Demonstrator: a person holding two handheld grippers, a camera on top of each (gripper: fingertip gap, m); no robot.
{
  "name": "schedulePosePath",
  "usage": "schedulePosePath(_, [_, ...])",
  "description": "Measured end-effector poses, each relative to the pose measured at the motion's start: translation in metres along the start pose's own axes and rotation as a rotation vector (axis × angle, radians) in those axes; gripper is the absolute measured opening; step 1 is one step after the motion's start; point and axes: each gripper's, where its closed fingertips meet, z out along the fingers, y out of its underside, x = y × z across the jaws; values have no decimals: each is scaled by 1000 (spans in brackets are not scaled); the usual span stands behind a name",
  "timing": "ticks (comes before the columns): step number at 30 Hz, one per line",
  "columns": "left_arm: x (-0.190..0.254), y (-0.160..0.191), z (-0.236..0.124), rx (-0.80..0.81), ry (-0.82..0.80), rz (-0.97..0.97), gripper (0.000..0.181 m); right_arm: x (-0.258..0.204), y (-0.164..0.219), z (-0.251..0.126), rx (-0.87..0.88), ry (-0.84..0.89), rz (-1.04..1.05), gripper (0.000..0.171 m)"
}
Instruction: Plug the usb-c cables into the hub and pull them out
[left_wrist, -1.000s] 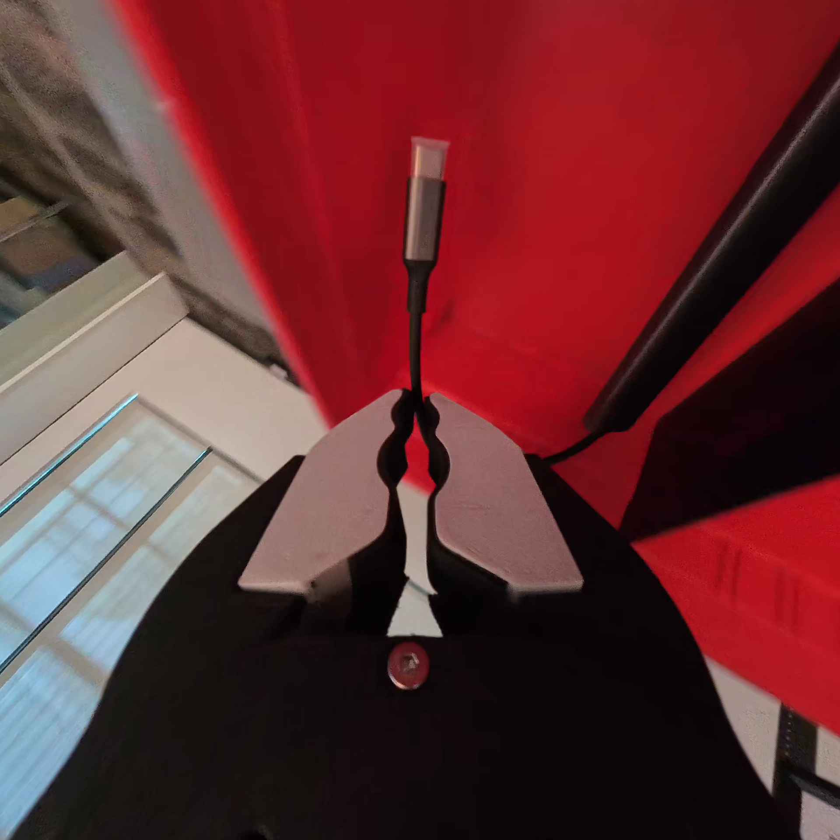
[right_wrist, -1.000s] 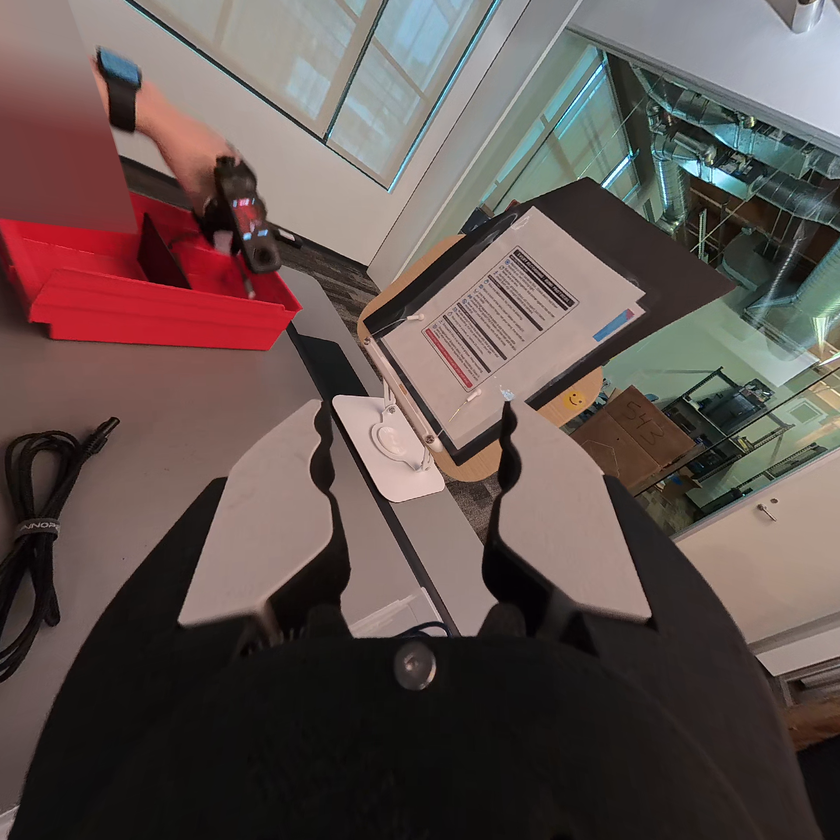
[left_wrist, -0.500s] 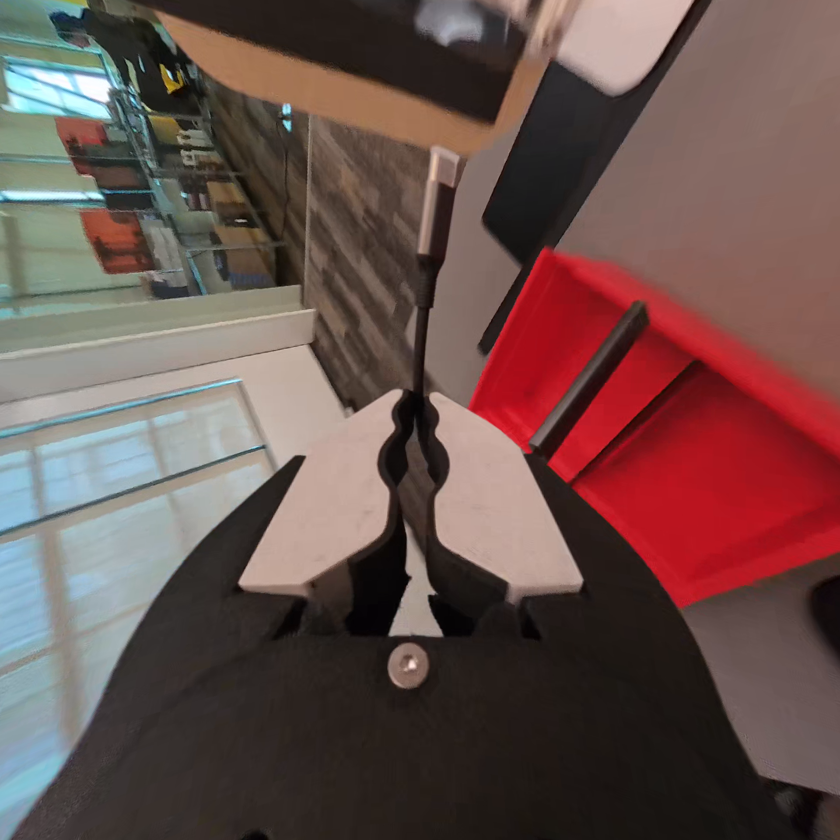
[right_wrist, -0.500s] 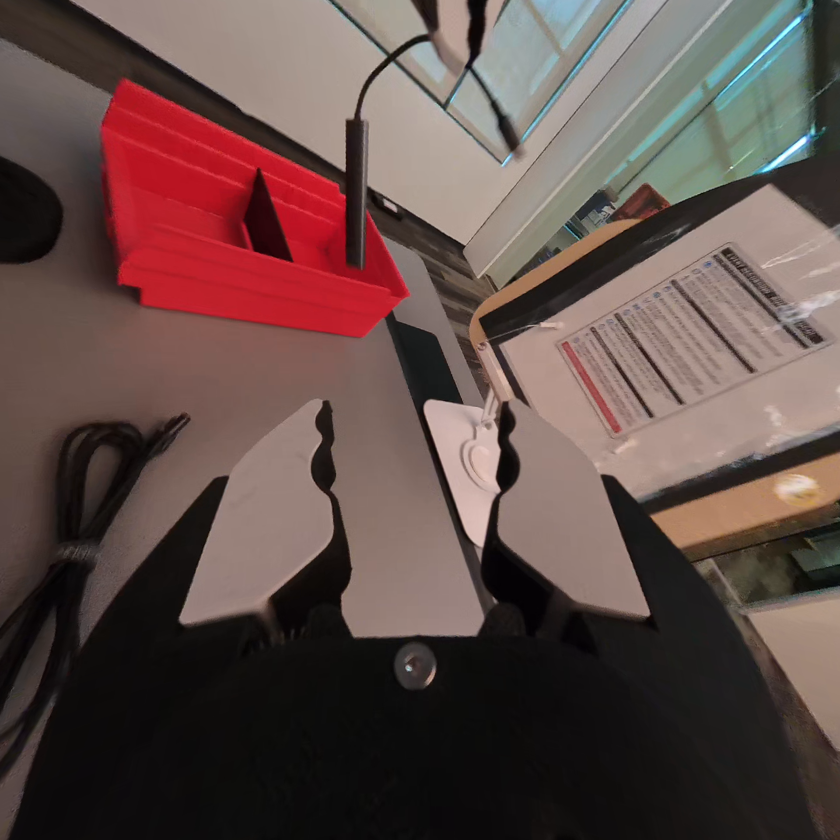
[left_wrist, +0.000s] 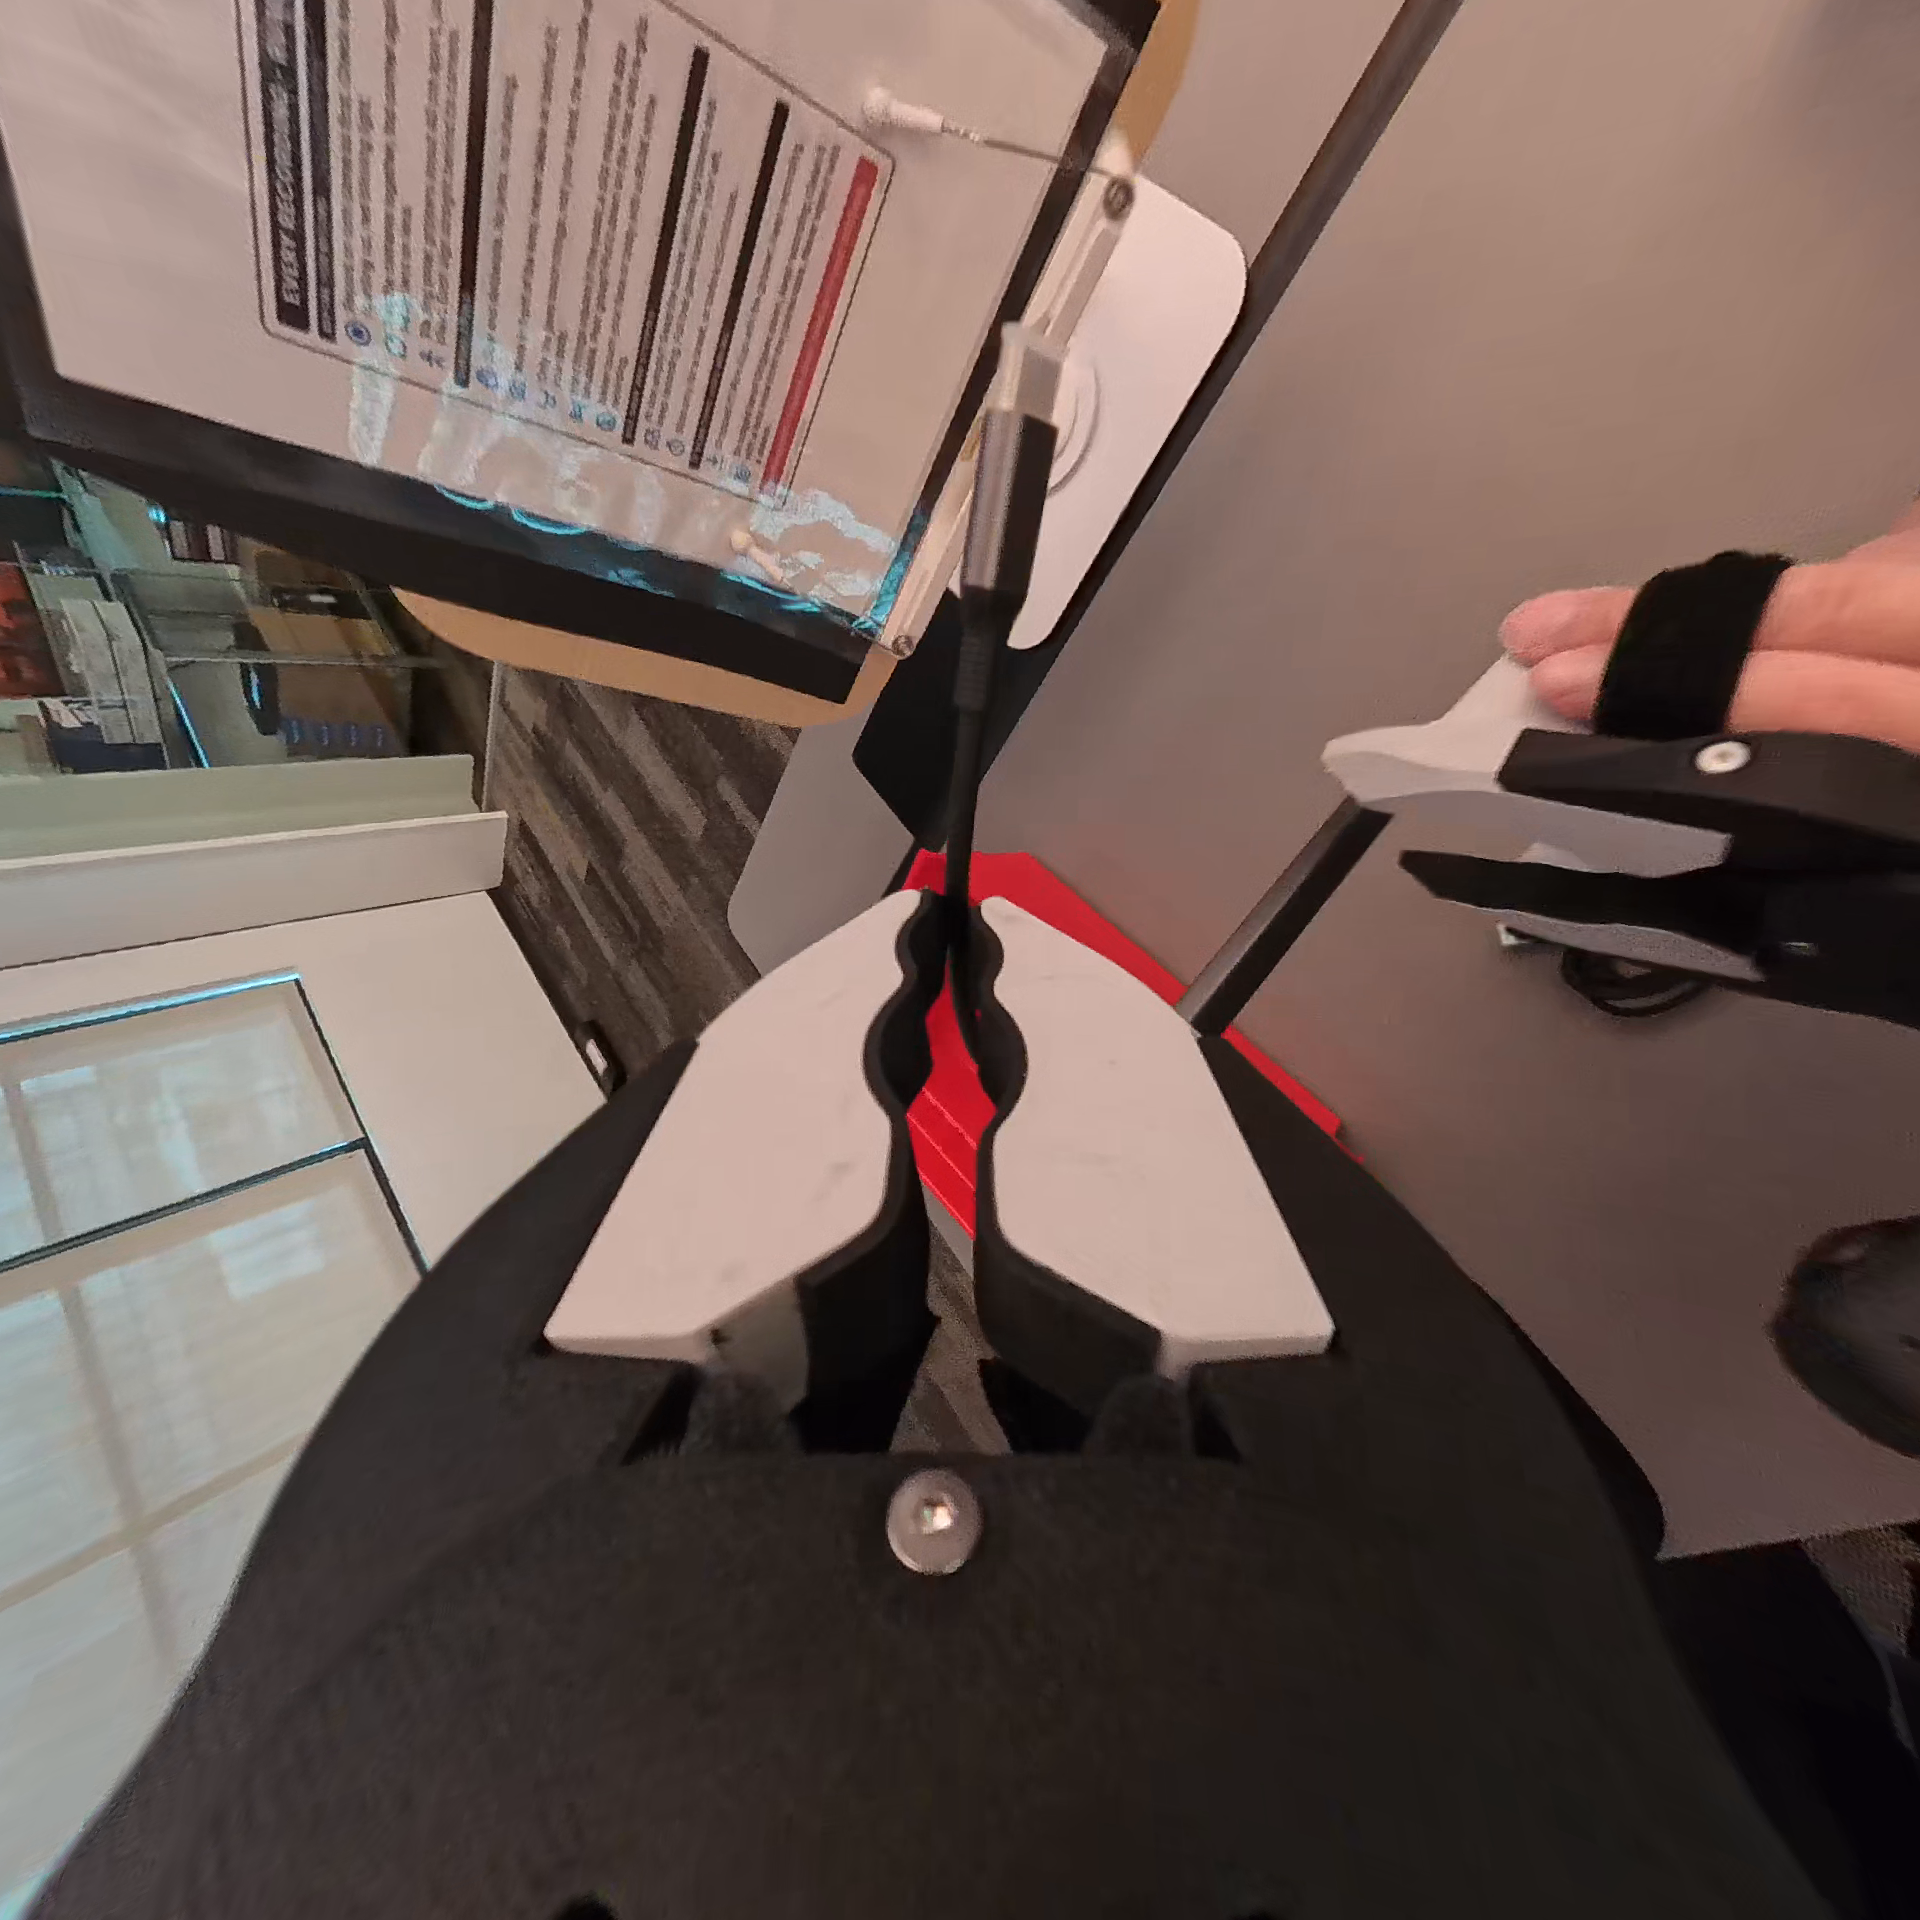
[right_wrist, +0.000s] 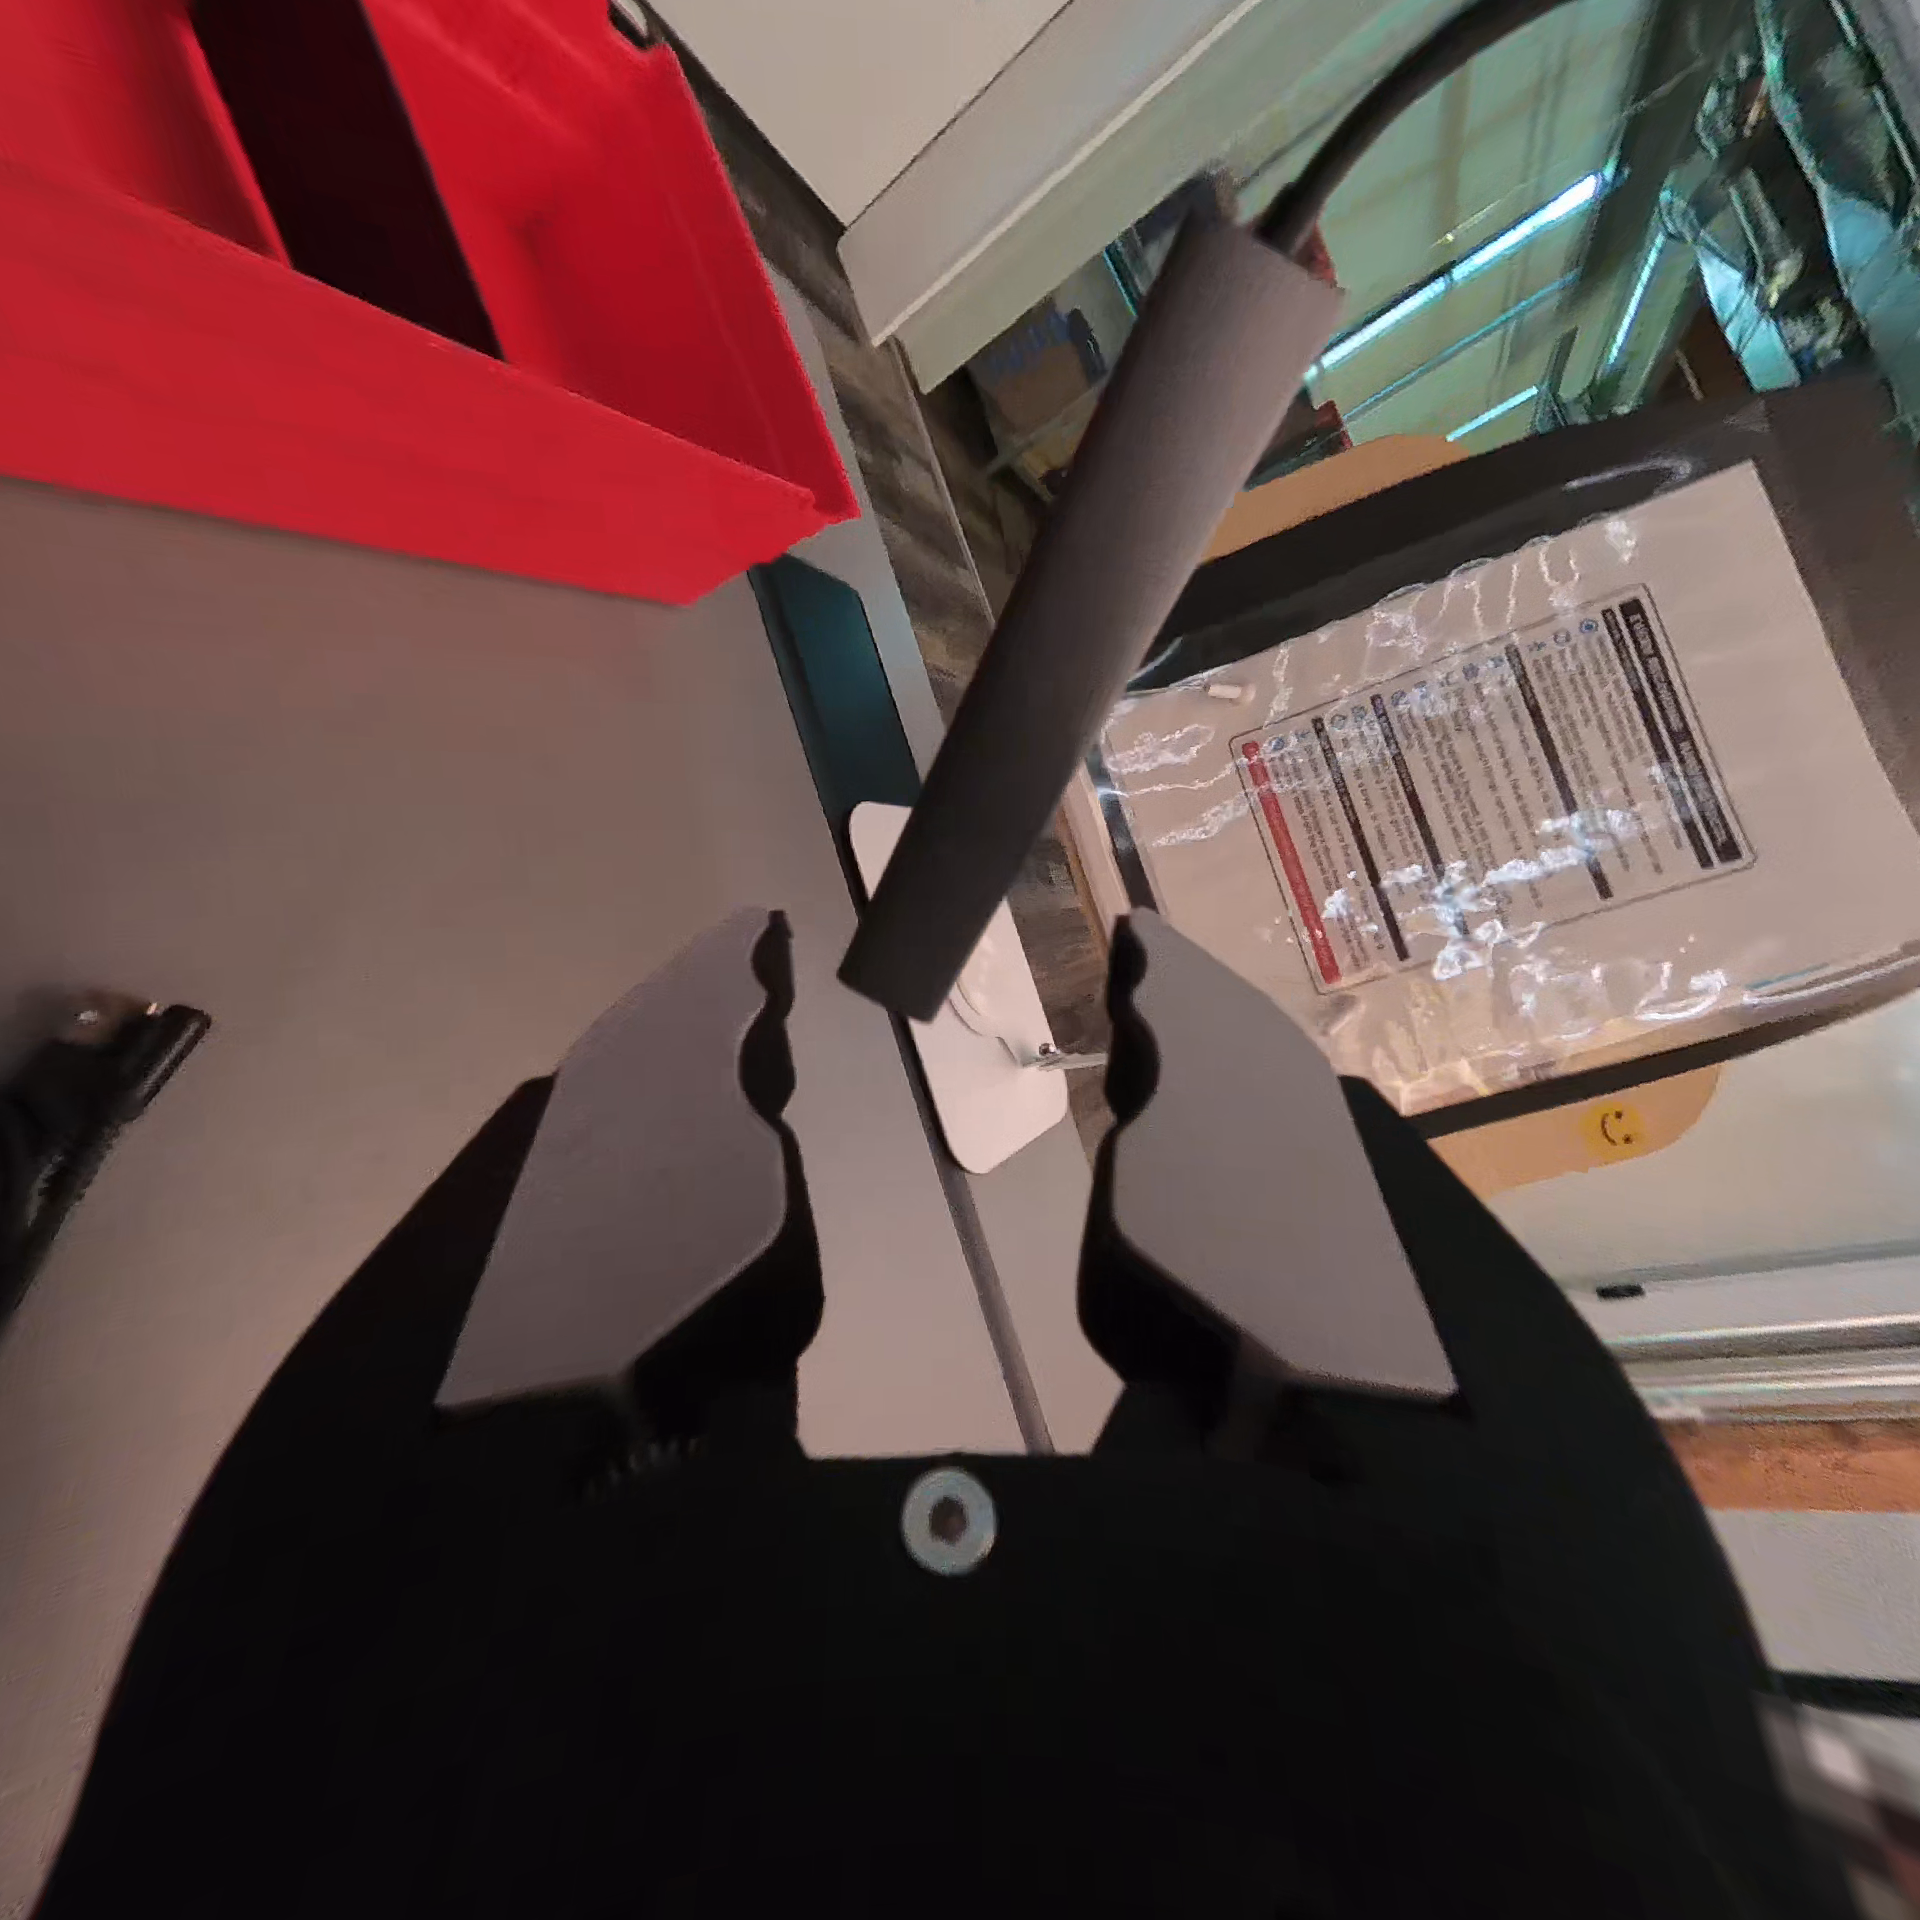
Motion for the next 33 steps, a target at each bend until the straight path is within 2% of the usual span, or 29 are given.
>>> schedulePosePath(2, [4,-3,-4,4,7,2,3,2,5,2,-39,29,-12,31])
schedulePosePath(4, [6,-2,-4,9,41,-24,3,3,7,3,-39,23,35,28])
schedulePosePath(6, [4,4,3,2,82,-62,3,-5,8,5,-22,-64,161,26])
schedulePosePath(8, [-2,20,19,-50,117,-91,3,-26,3,6,27,-262,342,24])
schedulePosePath(10, [-4,41,44,-124,194,-167,3,-57,-5,0,47,-552,526,24])
schedulePosePath(13, [27,73,92,-234,476,-345,3,-103,-10,-26,7,-980,678,24])
schedulePosePath(15, [57,95,124,-301,629,-405,3,-127,2,-38,-92,-1125,656,24])
schedulePosePath(17, [82,112,155,-325,698,-403,3,-142,23,-38,-217,-1141,590,24])
schedulePosePath(20, [108,124,192,-295,685,-360,3,-154,48,-29,-360,-1092,520,23])
schedulePosePath(25, [124,126,220,-202,610,-261,4,-167,61,-24,-455,-1116,548,24])
schedulePosePath(26, [122,126,223,-189,589,-263,10,-168,61,-25,-456,-1135,567,23])
schedulePosePath(28, [118,129,226,-192,569,-294,46,-168,60,-26,-464,-1153,611,24])
schedulePosePath(29, [115,131,225,-188,570,-312,53,-167,60,-26,-472,-1159,637,24])
schedulePosePath(33, [93,140,219,-69,494,-396,51,-161,65,-22,-495,-1129,667,24])
